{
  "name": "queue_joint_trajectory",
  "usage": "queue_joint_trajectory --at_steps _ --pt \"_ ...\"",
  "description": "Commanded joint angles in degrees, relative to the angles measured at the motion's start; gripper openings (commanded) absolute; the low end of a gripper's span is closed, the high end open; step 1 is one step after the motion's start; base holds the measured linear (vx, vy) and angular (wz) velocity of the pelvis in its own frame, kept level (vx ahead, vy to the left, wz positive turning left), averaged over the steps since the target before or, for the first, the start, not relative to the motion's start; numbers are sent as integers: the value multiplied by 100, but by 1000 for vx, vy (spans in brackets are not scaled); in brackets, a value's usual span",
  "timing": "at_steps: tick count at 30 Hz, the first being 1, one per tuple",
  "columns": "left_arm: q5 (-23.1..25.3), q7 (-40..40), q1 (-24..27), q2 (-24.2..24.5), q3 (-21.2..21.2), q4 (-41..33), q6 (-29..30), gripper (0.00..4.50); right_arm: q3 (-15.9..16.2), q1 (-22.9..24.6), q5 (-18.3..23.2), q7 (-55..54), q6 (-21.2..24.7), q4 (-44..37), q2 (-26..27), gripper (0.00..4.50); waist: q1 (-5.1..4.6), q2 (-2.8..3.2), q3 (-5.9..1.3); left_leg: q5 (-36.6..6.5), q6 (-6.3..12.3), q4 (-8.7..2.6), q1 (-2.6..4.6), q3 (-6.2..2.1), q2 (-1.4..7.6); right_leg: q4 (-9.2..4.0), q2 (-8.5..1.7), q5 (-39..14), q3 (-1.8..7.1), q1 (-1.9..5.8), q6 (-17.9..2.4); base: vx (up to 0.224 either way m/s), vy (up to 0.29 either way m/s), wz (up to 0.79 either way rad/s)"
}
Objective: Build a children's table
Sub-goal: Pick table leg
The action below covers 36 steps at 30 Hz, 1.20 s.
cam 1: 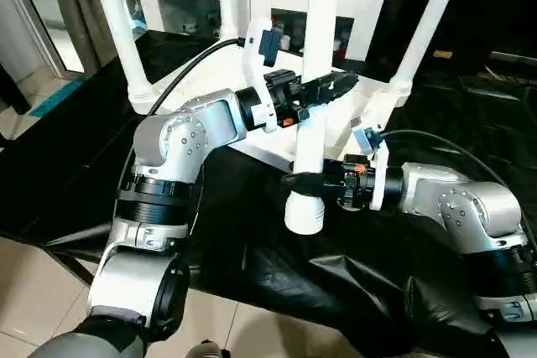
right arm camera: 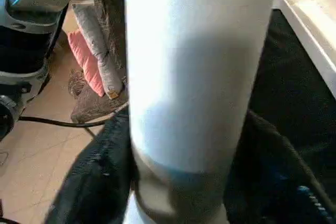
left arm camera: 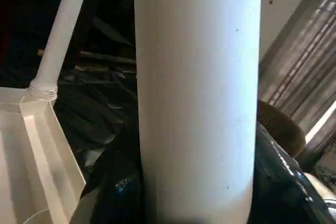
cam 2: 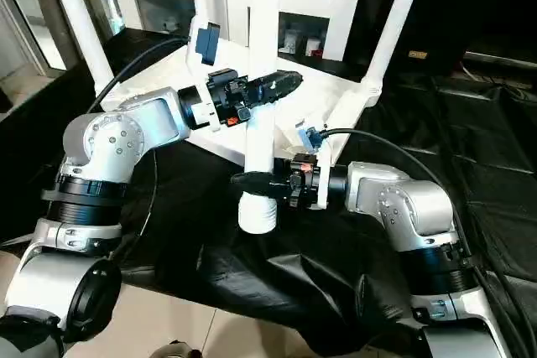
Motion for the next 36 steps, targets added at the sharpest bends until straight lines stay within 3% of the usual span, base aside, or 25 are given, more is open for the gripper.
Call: queue_joint_trajectory --at_steps 1,9,10,11,15,18,19,20,21,22,25,27,28,29,30,31,32,33,34,35,36 --pt "-76 -74 -174 -9 -56 -144 68 182 -26 -22 18 14 38 57 -48 214 16 -91 -472 -537 216 -349 89 -73 212 -364 -420 -1126 293 357 -1071 0 0 0" --pt "-79 -27 -149 10 -32 -188 115 182 -48 -21 -33 -61 -4 140 9 189 15 -87 -474 -555 195 -349 92 -76 212 -365 -421 -1143 293 355 -1062 0 0 0" --pt "-25 53 -147 9 -10 -147 69 217 -72 -12 -22 -74 -14 138 41 188 17 -59 -473 -564 192 -350 93 -79 214 -370 -417 -1127 293 348 -1069 0 0 0" --pt "-28 45 -148 12 -4 -131 69 238 -85 -8 -8 -82 -12 125 54 188 13 -68 -471 -580 190 -352 91 -80 213 -370 -417 -1134 290 351 -1071 0 0 0" --pt "-118 87 -103 -57 105 -140 47 269 -212 32 118 -140 -24 49 160 188 17 -60 -470 -624 159 -355 90 -81 212 -374 -425 -1165 291 356 -1083 0 0 0" --pt "-175 369 -22 -275 369 -170 -277 294 -326 110 231 -192 -24 -62 230 188 37 -67 -471 -665 156 -354 93 -86 220 -383 -430 -1156 287 360 -1115 0 0 0" --pt "-382 548 30 -483 671 -193 -514 298 -473 177 362 -260 -45 -130 334 188 43 -58 -465 -691 162 -353 82 -85 216 -397 -435 -1160 286 362 -1119 0 0 0" --pt "-961 900 99 -876 1321 -212 -836 298 -782 282 634 -409 -78 -258 528 188 42 -33 -473 -704 155 -343 75 -80 220 -376 -450 -1105 289 377 -1182 0 0 0" --pt "-1194 989 187 -1025 1571 -288 -998 299 -960 352 796 -503 -80 -358 628 188 68 -18 -479 -766 173 -333 74 -89 220 -392 -468 -1060 283 377 -1256 0 0 0" --pt "-1307 1019 245 -1096 1692 -343 -1077 299 -1062 392 885 -559 -74 -423 683 188 59 -53 -482 -774 209 -340 63 -92 215 -391 -449 -1039 270 386 -1265 0 0 0" --pt "-1540 892 609 -1079 1753 -858 -906 299 -1344 661 1113 -714 -79 -781 742 188 36 -77 -471 -727 248 -367 79 -94 238 -375 -423 -1065 279 364 -1151 0 0 0" --pt "-1226 1130 805 -939 1746 -1027 -964 299 -1509 877 1149 -900 -127 -1041 750 188 34 -49 -464 -770 229 -371 97 -90 235 -405 -410 -1283 279 334 -1000 0 0 0" --pt "-664 1399 912 -726 1595 -983 -1092 299 -1563 971 1098 -1015 -167 -1173 737 188 25 5 -451 -881 175 -378 105 -92 214 -443 -404 -1552 269 326 -877 0 0 0" --pt "-664 1399 912 -726 1595 -983 -1092 299 -1563 971 1098 -1015 -167 -1173 737 188 15 -6 -443 -955 144 -401 122 -104 231 -484 -388 -1691 272 305 -745 0 0 0" --pt "365 1727 1210 -327 1192 -996 -1489 299 -1654 1180 960 -1249 -223 -1479 720 188 0 45 -431 -1091 50 -420 124 -128 222 -483 -385 -1888 264 312 -584 0 0 0" --pt "829 1884 1419 -24 944 -960 -1523 299 -1665 1317 786 -1400 -319 -1694 675 188 -1 135 -411 -1296 -60 -461 162 -162 246 -548 -369 -2144 273 262 -237 0 0 0" --pt "1052 1957 1549 157 799 -939 -1512 299 -1663 1399 672 -1489 -384 -1825 643 188 -36 89 -402 -1379 -95 -472 173 -150 232 -573 -357 -2255 274 261 -92 0 0 0" --pt "1367 2109 1750 338 734 -874 -1682 299 -1733 1451 417 -1866 -559 -1856 748 188 -43 130 -408 -1433 -183 -488 161 -173 204 -577 -370 -2439 256 280 43 0 0 0" --pt "1576 2262 1923 437 720 -863 -1821 299 -1767 1505 162 -2200 -736 -1867 835 188 -94 114 -424 -1399 -223 -483 152 -161 183 -597 -364 -2487 249 269 69 0 0 0" --pt "1810 2445 2103 532 689 -894 -2000 299 -1658 1568 -284 -2558 -1015 -1869 859 188 -93 155 -443 -1362 -286 -480 146 -178 193 -578 -381 -2442 244 264 31 0 0 0" --pt "2073 2648 2339 638 623 -1000 -2160 299 -1485 1685 -844 -2957 -1343 -1918 844 188 -131 156 -443 -1375 -332 -483 136 -170 182 -592 -363 -2395 236 254 0 0 0 0"
